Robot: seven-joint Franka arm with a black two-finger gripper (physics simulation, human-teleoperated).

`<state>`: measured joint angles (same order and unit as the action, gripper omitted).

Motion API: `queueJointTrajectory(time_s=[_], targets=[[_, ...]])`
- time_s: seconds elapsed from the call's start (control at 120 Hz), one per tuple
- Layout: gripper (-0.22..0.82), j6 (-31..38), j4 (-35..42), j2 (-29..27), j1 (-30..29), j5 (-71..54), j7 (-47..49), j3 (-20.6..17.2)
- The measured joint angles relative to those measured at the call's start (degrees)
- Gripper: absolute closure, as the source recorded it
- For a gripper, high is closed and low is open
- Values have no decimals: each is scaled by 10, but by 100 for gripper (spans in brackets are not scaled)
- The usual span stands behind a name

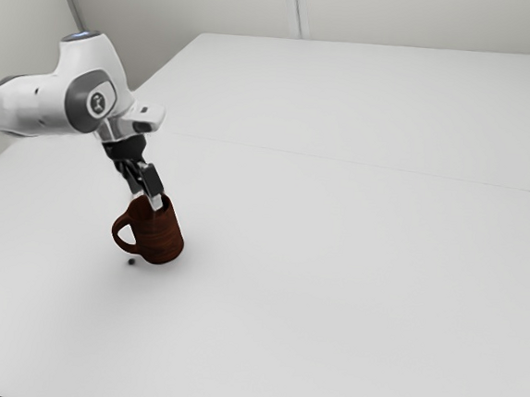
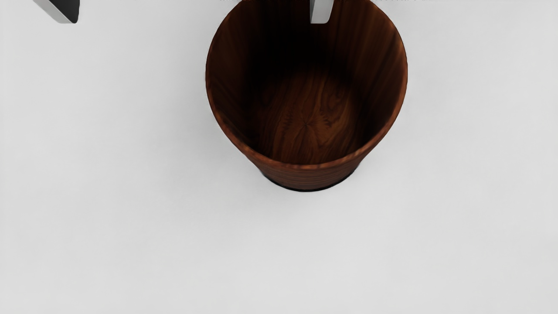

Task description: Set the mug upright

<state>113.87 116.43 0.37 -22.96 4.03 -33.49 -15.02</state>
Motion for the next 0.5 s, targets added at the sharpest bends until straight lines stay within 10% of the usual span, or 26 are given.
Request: queueJointTrajectory(time_s=[0.35, 0.5], targets=[[1, -85, -139, -5, -17, -2, 114, -47], [0, -130, -212, -2, 133, -11, 154, 89]])
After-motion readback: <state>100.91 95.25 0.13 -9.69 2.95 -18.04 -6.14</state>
